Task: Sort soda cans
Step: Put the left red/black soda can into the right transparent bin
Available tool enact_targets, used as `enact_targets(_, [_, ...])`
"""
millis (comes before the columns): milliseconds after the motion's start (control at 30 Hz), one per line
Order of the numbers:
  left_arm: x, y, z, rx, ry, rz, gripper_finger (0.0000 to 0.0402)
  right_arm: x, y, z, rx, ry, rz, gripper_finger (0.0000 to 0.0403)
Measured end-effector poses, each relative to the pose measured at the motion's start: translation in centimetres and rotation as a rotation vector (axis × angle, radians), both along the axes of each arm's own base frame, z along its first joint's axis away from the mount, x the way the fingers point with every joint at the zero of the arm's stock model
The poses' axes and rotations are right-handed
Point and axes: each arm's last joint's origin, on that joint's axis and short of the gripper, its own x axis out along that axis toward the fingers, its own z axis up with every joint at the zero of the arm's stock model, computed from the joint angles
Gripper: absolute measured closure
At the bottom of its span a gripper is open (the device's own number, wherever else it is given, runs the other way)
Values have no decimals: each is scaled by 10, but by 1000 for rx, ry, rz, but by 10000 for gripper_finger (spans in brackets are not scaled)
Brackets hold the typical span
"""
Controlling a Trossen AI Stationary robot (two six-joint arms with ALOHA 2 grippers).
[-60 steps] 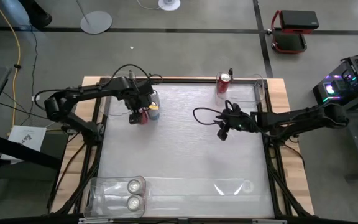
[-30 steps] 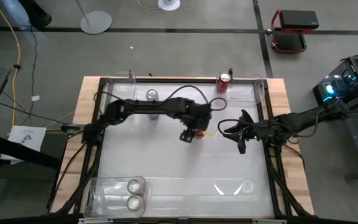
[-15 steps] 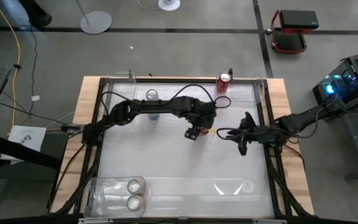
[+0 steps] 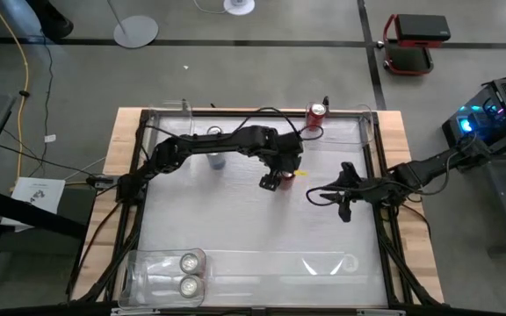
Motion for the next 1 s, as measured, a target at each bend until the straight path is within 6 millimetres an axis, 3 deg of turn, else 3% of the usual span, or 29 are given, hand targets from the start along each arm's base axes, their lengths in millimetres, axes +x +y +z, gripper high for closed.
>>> enact_targets(200, [-7,4,16,4,-28,11,67,2,-3,3,-45,-52,-108,301])
enact_targets(300, [-13,7,27,0,-47,15,67,7,-5,1,-63,-48,-149,282])
enact_targets(467, [-34,27,33,-144,10,59,67,25,-14,-13,-157,58,-185,212])
enact_targets(633, [-66,44,29,-214,16,180,67,54,-27,-23,-272,81,-175,128])
enact_targets(767, [-95,36,33,-204,-96,198,67,74,-42,-27,-353,73,-78,92])
enact_targets(1000, [-150,6,48,-198,-415,263,67,93,-74,-22,-264,-87,36,86])
